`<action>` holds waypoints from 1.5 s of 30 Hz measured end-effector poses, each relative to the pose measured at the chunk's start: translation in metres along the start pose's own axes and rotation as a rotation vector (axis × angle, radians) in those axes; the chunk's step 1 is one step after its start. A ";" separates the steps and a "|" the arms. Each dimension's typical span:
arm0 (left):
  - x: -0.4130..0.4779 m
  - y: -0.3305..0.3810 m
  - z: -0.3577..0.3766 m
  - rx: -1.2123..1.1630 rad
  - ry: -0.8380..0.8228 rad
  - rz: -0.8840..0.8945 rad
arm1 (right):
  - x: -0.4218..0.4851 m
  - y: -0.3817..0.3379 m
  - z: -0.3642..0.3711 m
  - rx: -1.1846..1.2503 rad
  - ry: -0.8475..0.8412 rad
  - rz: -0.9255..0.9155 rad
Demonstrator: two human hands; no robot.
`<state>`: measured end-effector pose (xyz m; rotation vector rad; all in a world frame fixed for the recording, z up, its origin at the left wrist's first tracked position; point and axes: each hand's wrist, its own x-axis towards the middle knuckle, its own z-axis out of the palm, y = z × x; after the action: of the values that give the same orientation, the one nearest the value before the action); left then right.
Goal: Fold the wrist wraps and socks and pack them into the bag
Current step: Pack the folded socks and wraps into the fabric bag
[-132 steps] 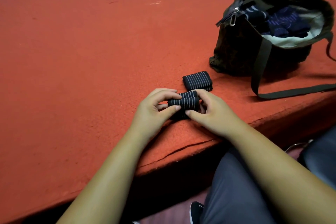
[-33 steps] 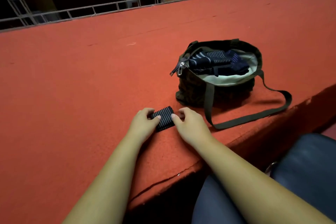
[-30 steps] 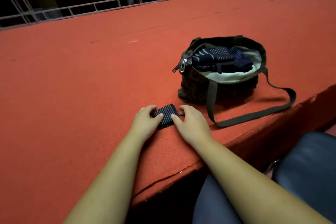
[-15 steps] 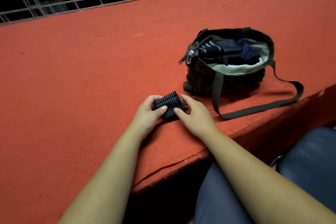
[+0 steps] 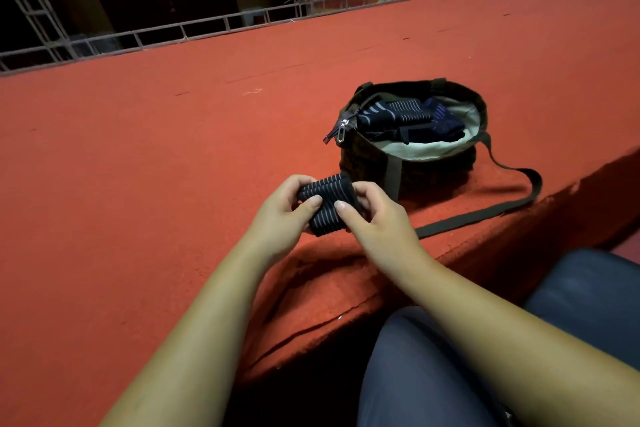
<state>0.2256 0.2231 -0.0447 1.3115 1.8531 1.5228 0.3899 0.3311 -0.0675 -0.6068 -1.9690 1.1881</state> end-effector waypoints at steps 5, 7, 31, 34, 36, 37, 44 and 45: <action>0.022 0.044 0.013 0.015 -0.068 0.073 | 0.023 -0.018 -0.045 0.005 0.052 -0.031; 0.037 0.061 0.023 0.063 -0.110 0.071 | 0.037 -0.020 -0.066 0.052 0.057 -0.021; 0.222 0.084 0.128 1.128 -0.209 0.242 | 0.236 0.049 -0.199 -0.454 0.105 0.415; 0.225 0.073 0.127 1.145 -0.192 0.258 | 0.247 0.059 -0.196 -0.665 0.024 0.418; 0.226 0.069 0.127 1.141 -0.204 0.263 | 0.254 0.064 -0.197 -0.742 0.001 0.396; 0.226 0.069 0.127 1.142 -0.209 0.262 | 0.256 0.066 -0.198 -0.763 -0.009 0.393; 0.223 0.065 0.137 1.210 -0.220 0.229 | 0.261 0.080 -0.193 -0.904 -0.060 0.400; 0.222 0.065 0.137 1.227 -0.223 0.225 | 0.260 0.081 -0.192 -0.918 -0.048 0.403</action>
<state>0.2532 0.4814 0.0247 2.0788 2.5995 0.1053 0.3846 0.6552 0.0085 -1.4917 -2.4629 0.4268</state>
